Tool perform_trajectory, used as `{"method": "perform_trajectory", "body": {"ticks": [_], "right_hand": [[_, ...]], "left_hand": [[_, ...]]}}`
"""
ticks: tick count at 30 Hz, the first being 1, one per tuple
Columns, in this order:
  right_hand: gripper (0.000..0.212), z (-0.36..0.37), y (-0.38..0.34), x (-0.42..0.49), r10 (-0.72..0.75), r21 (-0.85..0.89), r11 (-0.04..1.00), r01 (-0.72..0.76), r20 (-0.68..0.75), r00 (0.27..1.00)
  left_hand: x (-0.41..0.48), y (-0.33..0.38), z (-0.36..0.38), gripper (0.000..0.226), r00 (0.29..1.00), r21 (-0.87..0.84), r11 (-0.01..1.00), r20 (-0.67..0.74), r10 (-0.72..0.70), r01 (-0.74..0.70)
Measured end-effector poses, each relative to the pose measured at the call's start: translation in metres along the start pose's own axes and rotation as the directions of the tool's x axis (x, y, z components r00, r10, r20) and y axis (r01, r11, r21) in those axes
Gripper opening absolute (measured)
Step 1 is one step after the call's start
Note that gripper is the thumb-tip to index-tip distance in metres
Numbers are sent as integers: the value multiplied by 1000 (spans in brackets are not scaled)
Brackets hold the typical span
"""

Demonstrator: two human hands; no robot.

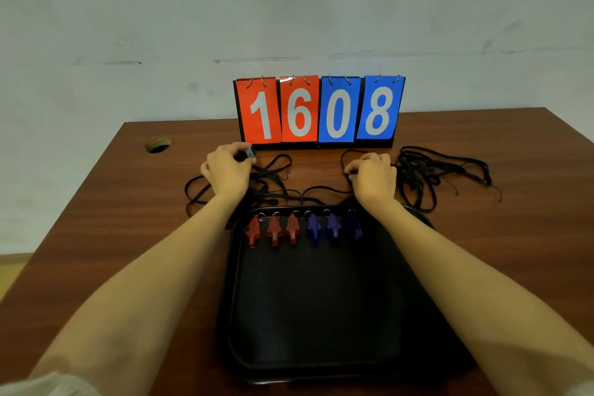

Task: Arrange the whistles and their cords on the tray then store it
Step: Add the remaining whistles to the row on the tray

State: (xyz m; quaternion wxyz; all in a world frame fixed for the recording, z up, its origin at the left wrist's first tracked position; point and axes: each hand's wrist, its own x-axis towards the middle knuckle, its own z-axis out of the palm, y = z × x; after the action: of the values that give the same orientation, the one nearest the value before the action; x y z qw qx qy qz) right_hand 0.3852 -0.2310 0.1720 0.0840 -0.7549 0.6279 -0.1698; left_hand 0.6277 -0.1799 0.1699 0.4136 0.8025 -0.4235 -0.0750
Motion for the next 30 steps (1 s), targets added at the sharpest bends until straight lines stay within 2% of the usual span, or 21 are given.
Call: {"method": "perform_trajectory", "body": {"ticks": [3,6,10,15,18,23,27,30], "right_hand": [[24,-6,2,-3,-16,131,991,27,-87,996],[24,-17,-1,-7,-26,217,975,52,-121,992],[19,-25,-3,-14,-2,282,958,43,-144,990],[14,-36,0,-21,25,311,950,19,-137,990],[15,-43,3,-26,59,374,927,-13,-112,992],[20,-55,17,-42,110,443,895,-52,-107,988],[23,-62,36,-59,154,460,883,-98,-85,984],[26,-62,53,-72,175,447,883,-142,-34,984]], "left_hand": [[-8,9,-3,25,1000,-112,994,-15,-4,2],[-13,15,-9,27,996,-284,954,8,-93,91],[-19,25,-18,26,991,-313,944,-35,-127,110],[-26,43,-37,21,972,-436,889,-112,-208,140],[-31,53,-43,23,987,-447,892,-104,-122,63],[-65,80,-39,33,985,-322,935,25,169,-152],[-110,95,-17,29,891,-199,925,264,370,-325],[-145,104,2,28,833,-192,910,368,413,-367]]}}
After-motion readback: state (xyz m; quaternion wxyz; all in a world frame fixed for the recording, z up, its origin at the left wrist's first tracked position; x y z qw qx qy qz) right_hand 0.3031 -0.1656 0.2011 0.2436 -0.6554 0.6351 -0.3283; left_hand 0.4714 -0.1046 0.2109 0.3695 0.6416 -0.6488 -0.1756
